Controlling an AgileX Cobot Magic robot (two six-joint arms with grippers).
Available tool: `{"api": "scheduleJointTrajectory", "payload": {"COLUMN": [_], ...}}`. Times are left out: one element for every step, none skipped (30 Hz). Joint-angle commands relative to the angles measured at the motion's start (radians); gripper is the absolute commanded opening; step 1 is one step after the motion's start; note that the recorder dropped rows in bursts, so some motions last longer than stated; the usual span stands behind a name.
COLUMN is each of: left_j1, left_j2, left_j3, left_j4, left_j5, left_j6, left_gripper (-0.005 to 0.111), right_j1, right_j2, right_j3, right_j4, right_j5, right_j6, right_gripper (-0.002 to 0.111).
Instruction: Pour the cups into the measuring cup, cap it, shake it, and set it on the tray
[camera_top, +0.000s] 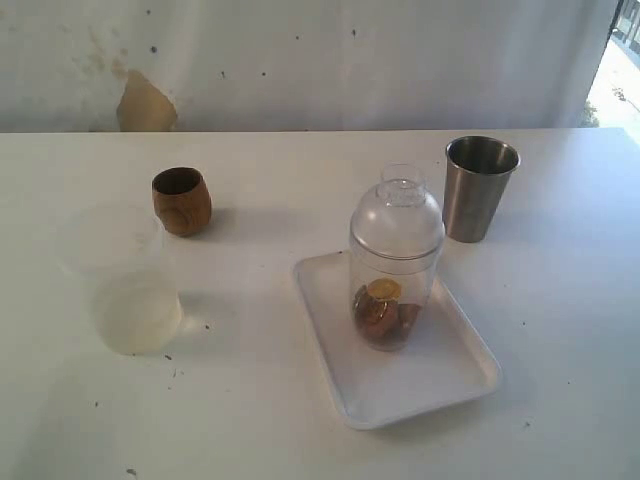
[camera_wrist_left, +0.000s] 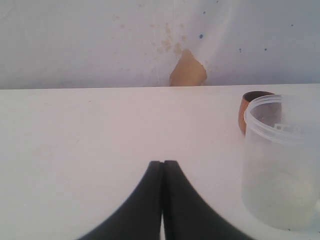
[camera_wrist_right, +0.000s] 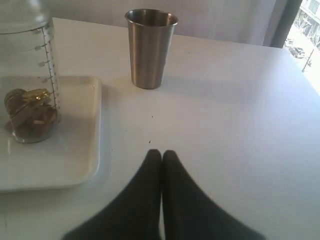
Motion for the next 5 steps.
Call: {"api": "scheduleJointTrajectory", "payload": {"left_j1": [0.0,0.0,0.0,0.0,0.0], "left_j2": [-0.005,-0.005,-0.005,-0.005,-0.005], "left_j3": [0.005,0.005,0.005,0.005,0.005], "left_j4": [-0.008,-0.008,-0.008,-0.008,-0.008], "left_j5": [0.001,0.001,0.001,0.001,0.001], "left_j6": [0.001,0.001,0.001,0.001,0.001], "left_gripper": [0.0,0.0,0.0,0.0,0.0], "right_j1": [-0.005,-0.005,-0.005,-0.005,-0.005], "right_j2": [-0.005,-0.005,-0.005,-0.005,-0.005], "right_j3": [0.005,0.005,0.005,0.005,0.005], "right_j4": [0.003,0.003,0.003,0.003,0.003], "right_j5": [0.001,0.001,0.001,0.001,0.001], "right_j6": [0.004,0.004,0.004,0.004,0.004], "right_gripper": [0.0,0.0,0.0,0.0,0.0]}}
